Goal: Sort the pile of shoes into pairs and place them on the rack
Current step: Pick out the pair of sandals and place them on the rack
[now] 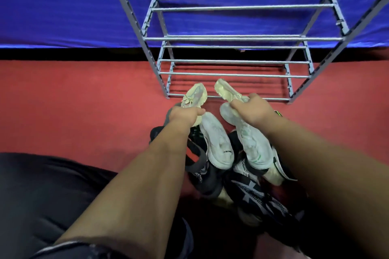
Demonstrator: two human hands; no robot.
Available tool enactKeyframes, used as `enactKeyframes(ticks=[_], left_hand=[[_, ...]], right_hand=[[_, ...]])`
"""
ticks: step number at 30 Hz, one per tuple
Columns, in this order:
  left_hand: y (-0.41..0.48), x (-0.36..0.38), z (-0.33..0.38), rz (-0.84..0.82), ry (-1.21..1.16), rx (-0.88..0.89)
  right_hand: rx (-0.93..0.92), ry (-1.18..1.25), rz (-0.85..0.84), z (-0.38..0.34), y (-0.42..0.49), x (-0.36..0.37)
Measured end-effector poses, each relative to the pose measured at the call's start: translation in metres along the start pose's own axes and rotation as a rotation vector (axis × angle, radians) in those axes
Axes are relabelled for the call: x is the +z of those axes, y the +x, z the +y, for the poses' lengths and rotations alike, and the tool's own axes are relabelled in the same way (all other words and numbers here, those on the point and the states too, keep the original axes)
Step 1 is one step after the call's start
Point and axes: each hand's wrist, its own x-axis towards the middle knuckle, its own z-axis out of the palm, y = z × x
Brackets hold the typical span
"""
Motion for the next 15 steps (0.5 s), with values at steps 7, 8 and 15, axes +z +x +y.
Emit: enactKeyframes(ticks=[7, 8, 15], left_hand=[[0.037, 0.001, -0.006, 0.118, 0.098, 0.14], [0.045, 0.001, -0.003, 0.136, 0.144, 0.161], [0.107, 0.0, 0.027, 0.23, 0.208, 0.197]], right_hand=[[0.065, 0.153, -0.102, -0.015, 0.036, 0.026], [0.056, 0.148, -0.074, -0.018, 0.045, 0.033], [-0.017, 0.044, 0.064, -0.016, 0.141, 0.085]])
